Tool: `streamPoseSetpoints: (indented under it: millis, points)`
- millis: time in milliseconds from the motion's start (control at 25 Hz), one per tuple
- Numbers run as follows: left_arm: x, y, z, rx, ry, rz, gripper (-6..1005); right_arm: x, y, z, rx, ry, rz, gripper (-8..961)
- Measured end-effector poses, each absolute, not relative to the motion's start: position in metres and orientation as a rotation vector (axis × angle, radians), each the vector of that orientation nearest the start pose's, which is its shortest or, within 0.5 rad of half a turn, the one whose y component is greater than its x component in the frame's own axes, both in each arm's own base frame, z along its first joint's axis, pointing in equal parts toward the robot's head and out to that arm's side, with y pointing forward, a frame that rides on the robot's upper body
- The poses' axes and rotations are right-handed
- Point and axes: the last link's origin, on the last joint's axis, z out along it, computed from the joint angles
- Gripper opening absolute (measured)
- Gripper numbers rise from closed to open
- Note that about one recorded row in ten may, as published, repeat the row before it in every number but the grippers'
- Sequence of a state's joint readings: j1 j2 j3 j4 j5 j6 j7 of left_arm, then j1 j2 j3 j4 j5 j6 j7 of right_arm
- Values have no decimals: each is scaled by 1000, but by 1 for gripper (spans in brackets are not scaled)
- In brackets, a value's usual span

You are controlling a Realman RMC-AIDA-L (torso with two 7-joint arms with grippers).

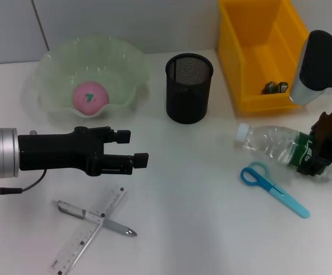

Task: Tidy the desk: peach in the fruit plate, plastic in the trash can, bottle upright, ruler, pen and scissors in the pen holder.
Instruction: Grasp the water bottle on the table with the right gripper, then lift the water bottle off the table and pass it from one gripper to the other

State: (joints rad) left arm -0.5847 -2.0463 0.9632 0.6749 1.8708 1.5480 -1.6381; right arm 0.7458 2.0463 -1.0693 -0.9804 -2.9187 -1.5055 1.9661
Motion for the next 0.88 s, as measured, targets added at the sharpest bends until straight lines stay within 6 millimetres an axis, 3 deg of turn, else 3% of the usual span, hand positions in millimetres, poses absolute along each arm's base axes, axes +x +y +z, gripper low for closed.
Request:
streamPoseSetpoints:
  millis: [680,880]
  points:
    - [-223,340,-10,-2885,-787,-709,864,252,383,39,-2656,541,-871,688]
    - [-224,340,-7,-2877,-789,-722,864,236,382,55,-2675,537,-757,688]
